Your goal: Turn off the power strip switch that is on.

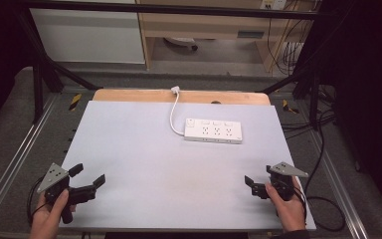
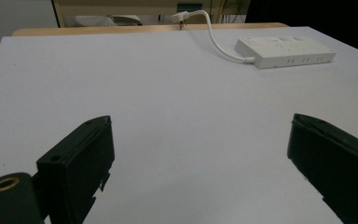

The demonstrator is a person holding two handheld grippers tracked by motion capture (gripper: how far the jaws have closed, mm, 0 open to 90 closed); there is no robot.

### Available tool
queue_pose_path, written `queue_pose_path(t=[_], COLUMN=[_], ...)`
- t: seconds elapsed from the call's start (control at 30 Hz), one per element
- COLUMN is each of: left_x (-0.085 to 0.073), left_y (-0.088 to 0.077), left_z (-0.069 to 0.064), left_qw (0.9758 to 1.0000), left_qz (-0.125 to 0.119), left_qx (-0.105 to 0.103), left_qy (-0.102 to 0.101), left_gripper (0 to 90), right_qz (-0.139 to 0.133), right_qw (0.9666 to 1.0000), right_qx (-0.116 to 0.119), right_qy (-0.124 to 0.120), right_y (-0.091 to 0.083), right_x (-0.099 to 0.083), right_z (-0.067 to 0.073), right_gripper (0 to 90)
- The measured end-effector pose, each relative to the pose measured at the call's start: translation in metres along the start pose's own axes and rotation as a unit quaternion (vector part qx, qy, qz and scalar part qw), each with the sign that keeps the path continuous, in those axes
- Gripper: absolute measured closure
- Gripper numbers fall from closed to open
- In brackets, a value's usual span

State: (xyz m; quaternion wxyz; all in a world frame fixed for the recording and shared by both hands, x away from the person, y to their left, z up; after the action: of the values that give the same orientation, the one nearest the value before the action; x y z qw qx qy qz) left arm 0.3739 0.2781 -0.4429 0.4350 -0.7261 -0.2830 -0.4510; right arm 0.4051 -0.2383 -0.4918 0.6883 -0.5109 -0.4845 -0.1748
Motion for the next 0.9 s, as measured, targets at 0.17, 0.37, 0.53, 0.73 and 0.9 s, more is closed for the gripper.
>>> queue_pose_path(t=[0.17,0.37,0.53,0.73,0.9], left_x=[0.0,0.0,0.0,-0.001,-0.001], left_y=[0.001,0.0,0.0,0.0,0.001], left_z=[0.0,0.001,-0.001,0.0,-0.001], left_qw=[1.0,1.0,1.0,1.0,1.0], left_qz=[0.002,0.0,0.0,0.003,0.005], left_qx=[-0.002,-0.002,-0.003,-0.004,-0.003], left_qy=[-0.001,-0.001,-0.001,-0.002,-0.001], left_gripper=[7.2,7.2,7.2,7.2,7.0], right_qz=[-0.001,-0.005,-0.007,-0.02,-0.023], right_qw=[0.9999,1.0,1.0,0.9997,0.9995], right_qx=[0.004,0.004,0.004,0.01,0.018], right_qy=[-0.011,-0.006,-0.001,0.008,0.007], right_y=[0.002,0.002,0.001,-0.001,0.0], right_x=[0.0,0.001,0.002,0.01,0.018], right_z=[0.003,0.003,0.003,0.007,0.01], right_gripper=[4.7,4.6,4.4,4.2,4.3])
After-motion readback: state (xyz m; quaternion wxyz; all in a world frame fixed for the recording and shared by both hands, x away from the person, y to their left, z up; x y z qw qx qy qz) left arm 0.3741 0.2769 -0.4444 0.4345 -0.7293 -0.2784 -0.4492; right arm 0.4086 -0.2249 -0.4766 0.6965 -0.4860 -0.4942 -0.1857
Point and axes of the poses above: each handheld gripper's, and its own axes: y roughly forward along the jaws, x roughly out of its top, z roughly to its left, the point moved 9 cm from there along y, roughly forward along the jaws, and after that the axes turned 6 degrees about -y, right-handed, at the moved point
